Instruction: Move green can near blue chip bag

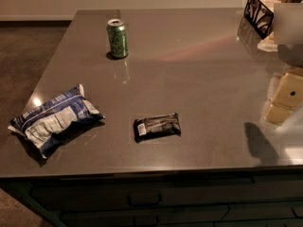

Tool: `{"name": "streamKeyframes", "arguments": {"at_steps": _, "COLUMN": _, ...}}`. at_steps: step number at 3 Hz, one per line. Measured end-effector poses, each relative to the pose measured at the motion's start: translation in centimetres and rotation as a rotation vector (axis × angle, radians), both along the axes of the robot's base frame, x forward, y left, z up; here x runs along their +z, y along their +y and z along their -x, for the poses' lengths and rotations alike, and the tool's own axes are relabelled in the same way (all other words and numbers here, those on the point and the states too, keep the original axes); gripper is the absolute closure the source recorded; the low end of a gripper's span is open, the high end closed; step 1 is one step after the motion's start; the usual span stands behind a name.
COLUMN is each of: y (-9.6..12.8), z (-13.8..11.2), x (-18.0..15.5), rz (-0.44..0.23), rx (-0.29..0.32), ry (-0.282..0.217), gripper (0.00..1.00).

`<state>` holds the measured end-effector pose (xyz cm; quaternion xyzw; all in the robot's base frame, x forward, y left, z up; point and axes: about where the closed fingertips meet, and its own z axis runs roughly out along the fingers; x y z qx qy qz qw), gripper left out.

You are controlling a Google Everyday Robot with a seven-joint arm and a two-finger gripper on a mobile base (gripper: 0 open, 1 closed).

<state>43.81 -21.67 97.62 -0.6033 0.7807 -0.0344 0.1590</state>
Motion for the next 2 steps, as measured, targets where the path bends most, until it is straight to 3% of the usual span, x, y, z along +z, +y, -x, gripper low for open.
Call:
{"name": "streamKeyframes", "arguments": {"at_steps": 1, "y": 0.1, "z": -0.1, "x": 0.1, "rz": -0.002, "rx": -0.001, "ry": -0.004, "gripper": 0.00}}
{"name": "streamKeyframes", "arguments": {"at_steps": 2, "y": 1.1, "z": -2.6, "x": 0.0, "rz": -0.031, "rx": -0.027, "ry": -0.033, "gripper": 0.00}}
